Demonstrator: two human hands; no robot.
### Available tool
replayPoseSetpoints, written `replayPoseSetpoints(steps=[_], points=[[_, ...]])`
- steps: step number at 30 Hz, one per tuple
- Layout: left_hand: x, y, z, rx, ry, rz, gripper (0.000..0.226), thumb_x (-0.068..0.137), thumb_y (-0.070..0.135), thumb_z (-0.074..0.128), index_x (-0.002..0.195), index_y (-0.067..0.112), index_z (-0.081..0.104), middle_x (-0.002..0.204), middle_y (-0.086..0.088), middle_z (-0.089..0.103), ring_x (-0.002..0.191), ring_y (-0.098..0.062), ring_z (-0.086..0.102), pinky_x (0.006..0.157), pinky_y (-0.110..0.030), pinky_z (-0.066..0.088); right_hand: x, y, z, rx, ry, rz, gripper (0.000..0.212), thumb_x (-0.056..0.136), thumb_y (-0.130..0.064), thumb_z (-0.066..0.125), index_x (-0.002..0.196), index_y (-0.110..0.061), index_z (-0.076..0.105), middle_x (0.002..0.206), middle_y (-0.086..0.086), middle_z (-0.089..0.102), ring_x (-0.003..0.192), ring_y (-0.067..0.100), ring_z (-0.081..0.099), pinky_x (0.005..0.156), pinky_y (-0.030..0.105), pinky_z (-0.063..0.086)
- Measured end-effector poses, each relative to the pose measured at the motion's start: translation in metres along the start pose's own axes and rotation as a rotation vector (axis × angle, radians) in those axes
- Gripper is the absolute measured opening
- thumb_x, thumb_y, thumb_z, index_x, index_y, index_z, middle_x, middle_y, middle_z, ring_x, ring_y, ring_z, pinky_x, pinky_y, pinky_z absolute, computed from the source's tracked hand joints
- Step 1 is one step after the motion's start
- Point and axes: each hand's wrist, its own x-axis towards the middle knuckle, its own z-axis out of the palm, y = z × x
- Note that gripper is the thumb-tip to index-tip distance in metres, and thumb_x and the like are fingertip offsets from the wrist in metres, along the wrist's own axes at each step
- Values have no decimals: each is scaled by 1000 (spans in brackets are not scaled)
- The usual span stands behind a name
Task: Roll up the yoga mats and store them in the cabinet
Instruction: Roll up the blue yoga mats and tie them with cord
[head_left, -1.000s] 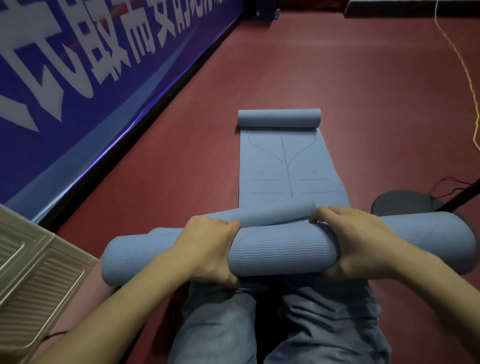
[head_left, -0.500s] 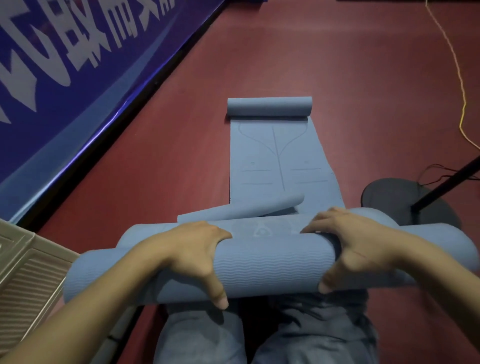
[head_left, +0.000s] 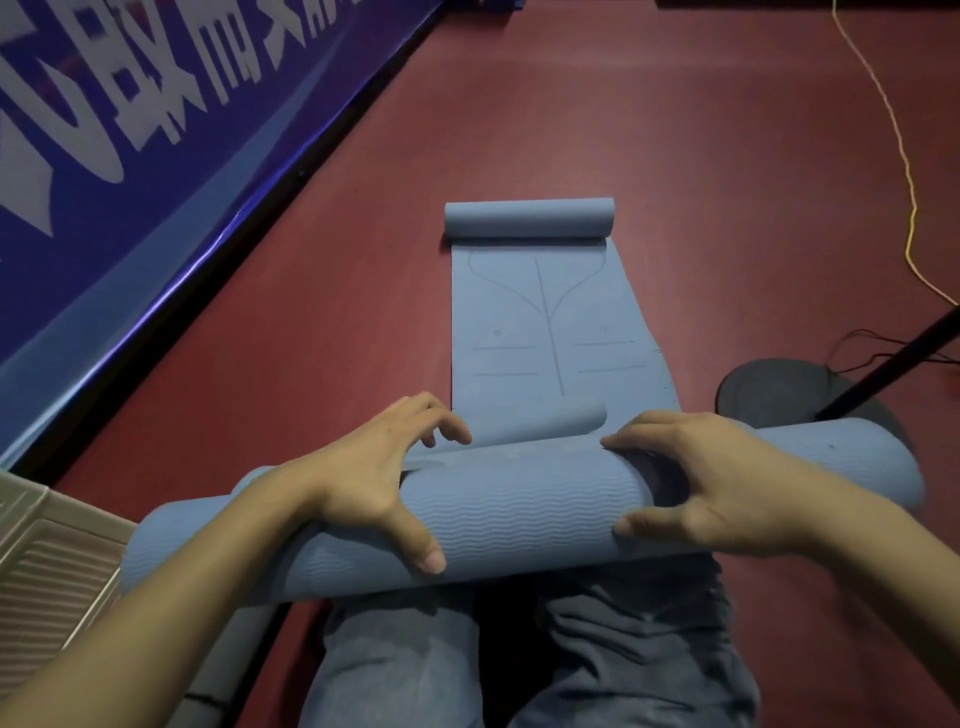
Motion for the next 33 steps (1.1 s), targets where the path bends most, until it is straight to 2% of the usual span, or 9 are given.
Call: replayPoseSetpoints(steps=[6,11,14,16,19,24,27,29,33], points=[[-9,7,2,138,140,58,70,50,69,85,111,44,60,108,24,58,101,-3,58,86,-35,50,0,-17,3,-286,-75,63,92,59,-80,64,134,-27,50,133,-13,58,119,15,57,101,33,47],[-31,38,11,566,167,-24,82,69,77,52,139,35,55,127,18,62,112,-13,63,91,-36,52,4,-23,10,-325,-153,119,109,41,-83,79,128,-29,44,127,-13,53,118,16,51,104,32,42],[-28,52,25,684,135,-72,78,70,81,51,125,26,48,125,11,62,109,-19,62,83,-33,46,10,-21,19,-371,-130,124,118,34,-79,84,131,-27,39,133,-10,49,123,18,46,110,33,38],[-22,55,30,739,115,-136,86,60,91,59,111,25,39,119,8,61,105,-20,61,78,-32,39,20,-21,21,-405,-105,119,111,33,-76,85,123,-27,40,127,-9,51,119,18,49,106,32,39],[-10,52,32,794,114,-231,97,45,94,67,103,23,37,111,6,60,100,-20,62,79,-35,47,31,-23,18,-415,-101,130,94,37,-73,87,104,-30,37,115,-9,55,109,19,53,89,31,37],[1,56,32,851,115,-212,84,53,87,65,101,21,47,103,5,66,88,-26,67,69,-36,45,28,-16,10,-427,-118,133,78,46,-64,85,101,-29,42,108,-8,59,98,21,59,73,31,35],[1,66,21,840,22,-210,79,51,85,68,92,20,52,84,5,62,69,-26,57,63,-34,42,20,-15,4,-320,-164,169,75,39,-64,82,99,-34,47,95,-10,60,82,16,59,65,32,48],[0,73,16,832,-50,-204,78,49,86,70,85,19,57,74,5,60,61,-23,52,60,-33,42,15,-16,-1,-279,-220,196,73,38,-61,83,97,-36,48,88,-12,57,73,9,55,56,28,44],[-12,76,18,720,-140,-207,84,39,91,70,79,17,63,72,3,64,63,-19,58,64,-35,54,11,-18,-5,-236,-357,168,77,33,-66,85,97,-34,56,88,-14,61,83,9,61,71,32,56]])
